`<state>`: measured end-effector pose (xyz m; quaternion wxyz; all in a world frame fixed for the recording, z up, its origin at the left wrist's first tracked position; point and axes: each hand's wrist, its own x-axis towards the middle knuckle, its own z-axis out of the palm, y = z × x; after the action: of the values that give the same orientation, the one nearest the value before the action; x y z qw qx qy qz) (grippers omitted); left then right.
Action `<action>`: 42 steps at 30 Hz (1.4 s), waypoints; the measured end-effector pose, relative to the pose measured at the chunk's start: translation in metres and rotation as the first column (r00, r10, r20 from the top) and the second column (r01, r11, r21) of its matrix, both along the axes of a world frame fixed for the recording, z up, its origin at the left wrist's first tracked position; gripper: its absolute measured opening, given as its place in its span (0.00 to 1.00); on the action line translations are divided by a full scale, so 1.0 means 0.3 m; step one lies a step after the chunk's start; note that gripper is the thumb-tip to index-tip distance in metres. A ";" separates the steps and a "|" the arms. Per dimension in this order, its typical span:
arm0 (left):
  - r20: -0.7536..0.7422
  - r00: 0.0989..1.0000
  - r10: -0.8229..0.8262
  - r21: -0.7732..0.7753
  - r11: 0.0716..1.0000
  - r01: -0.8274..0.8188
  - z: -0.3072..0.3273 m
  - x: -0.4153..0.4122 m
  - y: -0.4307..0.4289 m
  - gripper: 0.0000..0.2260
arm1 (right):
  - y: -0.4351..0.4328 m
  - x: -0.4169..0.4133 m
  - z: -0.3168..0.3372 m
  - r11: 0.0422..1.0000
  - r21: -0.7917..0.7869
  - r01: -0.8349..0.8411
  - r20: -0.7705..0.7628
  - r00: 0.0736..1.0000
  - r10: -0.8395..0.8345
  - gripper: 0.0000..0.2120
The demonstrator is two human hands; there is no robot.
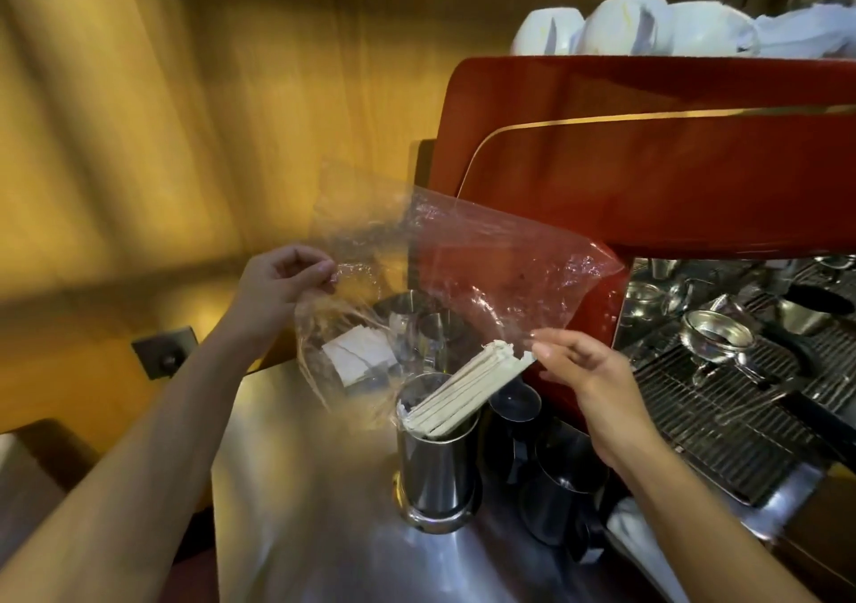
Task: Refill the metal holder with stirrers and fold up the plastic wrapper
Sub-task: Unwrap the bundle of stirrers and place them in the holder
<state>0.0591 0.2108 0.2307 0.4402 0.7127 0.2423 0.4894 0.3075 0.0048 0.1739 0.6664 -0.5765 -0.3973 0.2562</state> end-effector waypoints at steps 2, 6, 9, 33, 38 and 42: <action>0.000 1.000 -0.015 -0.038 0.999 0.015 -0.011 -0.013 0.001 0.02 | 0.017 -0.004 -0.005 0.999 0.018 0.044 -0.008 0.999 -0.044 0.04; -0.148 0.986 -0.080 -0.092 0.994 0.067 -0.037 -0.040 0.010 0.09 | 0.042 0.008 0.023 0.992 0.070 0.109 -0.003 0.994 -0.109 0.06; -0.220 0.974 -0.049 -0.051 0.998 0.038 -0.053 -0.052 0.009 0.05 | 0.057 0.021 0.069 0.986 0.129 0.106 0.027 0.994 -0.110 0.08; -0.024 0.998 0.061 -0.164 0.984 -0.064 -0.120 -0.104 -0.002 0.03 | 0.109 0.014 0.128 0.992 0.115 -0.046 0.100 0.994 0.034 0.04; 0.029 0.995 0.095 -0.243 0.966 -0.085 -0.149 -0.120 -0.016 0.04 | 0.113 -0.001 0.076 0.995 -0.021 -0.099 0.185 0.977 0.101 0.06; -0.020 0.997 0.077 -0.251 0.965 -0.080 -0.159 -0.130 -0.024 0.06 | 0.131 -0.012 0.067 0.998 0.006 -0.070 0.189 0.980 0.068 0.04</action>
<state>0.0200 0.2036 0.1829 0.5061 0.6435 0.3326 0.4682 0.3038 0.0441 0.1940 0.6200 -0.5799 -0.4801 0.2209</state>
